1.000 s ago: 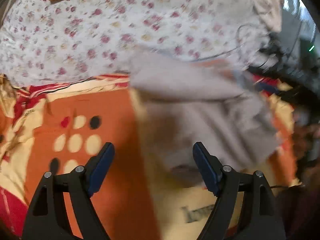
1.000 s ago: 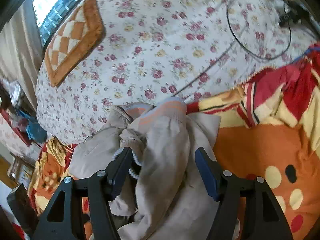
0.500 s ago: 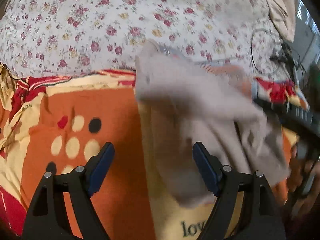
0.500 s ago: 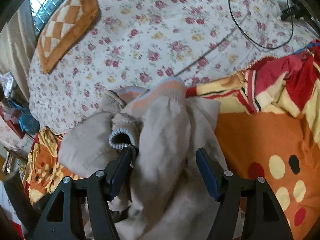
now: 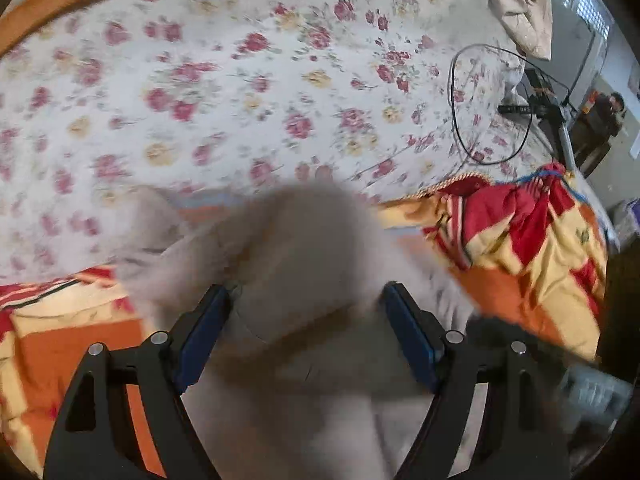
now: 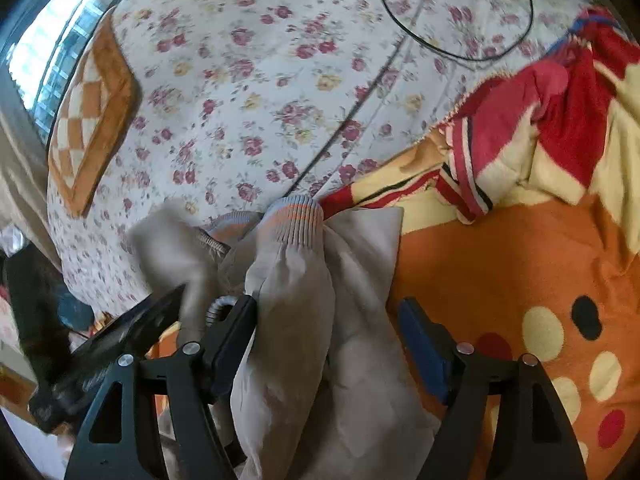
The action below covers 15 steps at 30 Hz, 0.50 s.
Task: Fold large clothes
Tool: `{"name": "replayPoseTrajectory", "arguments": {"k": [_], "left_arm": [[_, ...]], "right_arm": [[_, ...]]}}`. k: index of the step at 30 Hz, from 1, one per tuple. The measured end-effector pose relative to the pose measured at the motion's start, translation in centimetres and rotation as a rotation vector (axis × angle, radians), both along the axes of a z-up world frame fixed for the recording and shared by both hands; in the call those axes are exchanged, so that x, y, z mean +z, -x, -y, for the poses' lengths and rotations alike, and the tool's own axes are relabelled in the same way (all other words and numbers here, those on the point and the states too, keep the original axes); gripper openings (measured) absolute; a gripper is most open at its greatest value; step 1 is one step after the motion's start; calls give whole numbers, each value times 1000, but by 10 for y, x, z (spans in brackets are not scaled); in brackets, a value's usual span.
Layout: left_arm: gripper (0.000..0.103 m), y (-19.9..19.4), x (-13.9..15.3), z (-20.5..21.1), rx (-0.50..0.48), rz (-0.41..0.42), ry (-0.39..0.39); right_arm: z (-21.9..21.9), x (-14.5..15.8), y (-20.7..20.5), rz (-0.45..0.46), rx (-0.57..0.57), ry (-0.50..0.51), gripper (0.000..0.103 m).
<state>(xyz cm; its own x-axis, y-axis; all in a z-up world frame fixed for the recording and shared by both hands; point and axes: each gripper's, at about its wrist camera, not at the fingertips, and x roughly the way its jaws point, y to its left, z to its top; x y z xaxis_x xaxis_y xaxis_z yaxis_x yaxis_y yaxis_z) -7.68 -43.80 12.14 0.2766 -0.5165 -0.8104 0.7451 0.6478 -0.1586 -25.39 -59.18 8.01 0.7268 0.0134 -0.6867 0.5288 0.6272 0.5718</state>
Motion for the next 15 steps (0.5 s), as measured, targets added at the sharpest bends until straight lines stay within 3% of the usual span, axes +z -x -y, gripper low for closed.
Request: {"name": "replayPoseTrajectory", "arguments": {"k": [5, 11, 13, 15], "left_arm": [[80, -13, 3, -13, 30, -111, 46], [81, 6, 16, -94, 56, -80, 31], [81, 15, 10, -116, 67, -64, 3], [81, 24, -1, -137, 91, -59, -18]], "right_arm": [[0, 11, 6, 31, -24, 56, 75], [-27, 42, -14, 123, 129, 168, 76], [-36, 43, -35, 93, 176, 204, 77], [-41, 31, -61, 0, 216, 228, 80]]}}
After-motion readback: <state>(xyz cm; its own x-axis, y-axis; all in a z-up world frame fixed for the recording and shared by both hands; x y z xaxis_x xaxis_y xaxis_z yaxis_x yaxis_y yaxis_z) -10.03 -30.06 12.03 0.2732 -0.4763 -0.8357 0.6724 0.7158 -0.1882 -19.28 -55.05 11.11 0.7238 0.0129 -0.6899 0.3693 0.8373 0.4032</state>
